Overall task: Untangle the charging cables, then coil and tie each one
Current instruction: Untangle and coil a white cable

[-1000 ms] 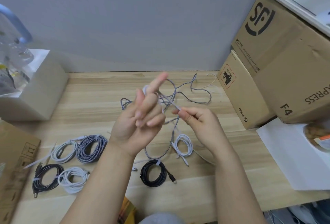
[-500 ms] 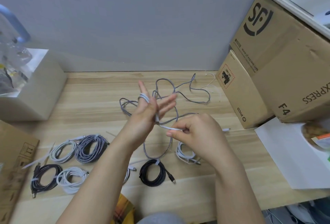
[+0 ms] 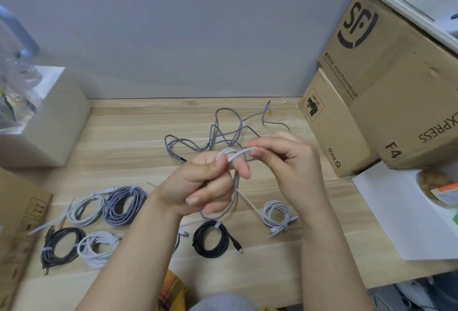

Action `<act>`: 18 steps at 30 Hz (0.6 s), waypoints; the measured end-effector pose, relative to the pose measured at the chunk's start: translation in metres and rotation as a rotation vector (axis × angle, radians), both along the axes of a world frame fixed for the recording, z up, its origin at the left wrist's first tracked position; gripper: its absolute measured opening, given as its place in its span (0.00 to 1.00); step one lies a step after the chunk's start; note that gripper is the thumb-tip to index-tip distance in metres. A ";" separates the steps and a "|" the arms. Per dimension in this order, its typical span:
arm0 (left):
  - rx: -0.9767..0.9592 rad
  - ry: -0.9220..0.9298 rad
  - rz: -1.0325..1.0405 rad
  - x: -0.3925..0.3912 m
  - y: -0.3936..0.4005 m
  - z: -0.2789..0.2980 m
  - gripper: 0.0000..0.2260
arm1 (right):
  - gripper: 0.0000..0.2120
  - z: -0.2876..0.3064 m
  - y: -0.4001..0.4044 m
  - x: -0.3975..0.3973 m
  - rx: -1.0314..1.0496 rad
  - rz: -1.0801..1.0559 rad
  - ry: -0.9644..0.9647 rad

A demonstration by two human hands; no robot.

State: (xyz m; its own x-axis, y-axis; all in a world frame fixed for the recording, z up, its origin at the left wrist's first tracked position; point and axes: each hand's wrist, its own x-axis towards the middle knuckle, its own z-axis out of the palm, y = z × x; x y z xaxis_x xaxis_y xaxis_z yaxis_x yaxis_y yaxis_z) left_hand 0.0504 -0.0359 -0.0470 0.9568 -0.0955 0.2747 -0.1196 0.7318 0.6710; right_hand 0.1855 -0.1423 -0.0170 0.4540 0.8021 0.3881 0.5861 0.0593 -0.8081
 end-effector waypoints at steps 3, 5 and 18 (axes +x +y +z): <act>-0.214 -0.040 0.155 -0.003 -0.008 0.017 0.17 | 0.12 -0.009 0.003 -0.002 -0.076 0.004 0.059; -0.324 0.005 0.274 -0.004 -0.013 0.022 0.23 | 0.10 -0.013 0.004 -0.003 -0.167 0.033 0.094; -0.028 0.243 0.763 0.006 0.001 0.005 0.30 | 0.11 -0.003 0.008 -0.036 -0.646 0.141 -0.335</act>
